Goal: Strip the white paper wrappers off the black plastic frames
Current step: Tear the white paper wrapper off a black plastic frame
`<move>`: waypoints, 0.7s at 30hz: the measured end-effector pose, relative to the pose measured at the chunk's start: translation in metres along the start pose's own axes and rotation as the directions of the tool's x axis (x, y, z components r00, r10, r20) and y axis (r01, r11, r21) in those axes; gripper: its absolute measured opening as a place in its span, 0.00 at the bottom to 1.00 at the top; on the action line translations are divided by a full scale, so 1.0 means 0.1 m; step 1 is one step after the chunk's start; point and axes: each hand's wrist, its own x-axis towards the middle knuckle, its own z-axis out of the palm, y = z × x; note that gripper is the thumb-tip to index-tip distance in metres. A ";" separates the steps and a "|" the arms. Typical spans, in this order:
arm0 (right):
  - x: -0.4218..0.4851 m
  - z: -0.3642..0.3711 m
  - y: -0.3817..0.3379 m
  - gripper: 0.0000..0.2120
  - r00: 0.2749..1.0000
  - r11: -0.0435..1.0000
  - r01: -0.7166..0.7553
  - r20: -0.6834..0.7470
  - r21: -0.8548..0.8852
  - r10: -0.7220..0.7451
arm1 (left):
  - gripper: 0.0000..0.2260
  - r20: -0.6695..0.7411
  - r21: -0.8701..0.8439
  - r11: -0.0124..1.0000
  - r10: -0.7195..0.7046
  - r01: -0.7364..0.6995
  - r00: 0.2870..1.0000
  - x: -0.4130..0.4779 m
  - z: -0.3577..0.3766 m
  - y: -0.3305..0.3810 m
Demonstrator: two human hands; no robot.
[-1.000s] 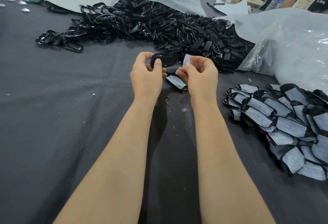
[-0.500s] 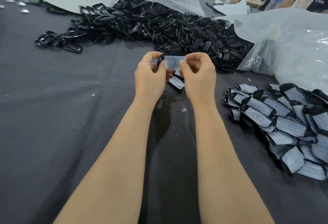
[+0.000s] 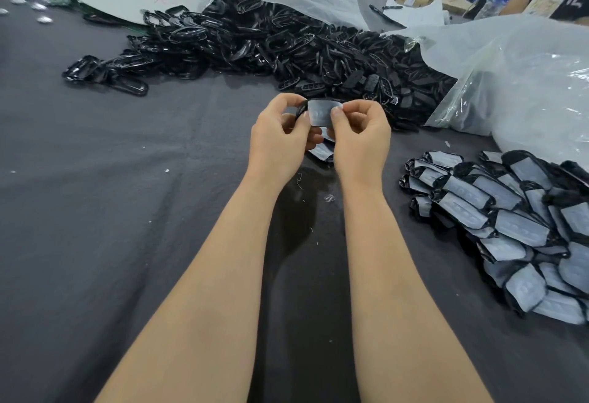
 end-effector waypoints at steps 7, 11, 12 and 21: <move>0.05 0.00 0.06 0.06 0.996 0.992 -0.090 0.017 0.085 0.089 | 0.07 -0.004 -0.013 1.000 -0.022 0.022 1.000 0.00 0.01 0.00; 0.07 0.01 0.08 0.06 0.997 0.993 -0.080 0.011 0.085 0.079 | 0.04 -0.014 -0.013 1.000 -0.027 0.027 1.000 0.00 0.02 -0.01; 0.07 0.00 0.08 0.07 0.997 0.992 -0.082 0.017 0.097 0.081 | 0.03 -0.010 0.006 1.000 -0.013 0.013 1.000 0.00 0.01 -0.01; 0.06 0.00 0.07 0.07 0.983 0.960 -0.178 0.089 0.215 0.162 | 0.11 -0.020 0.080 0.997 -0.015 0.017 1.000 0.02 -0.04 -0.04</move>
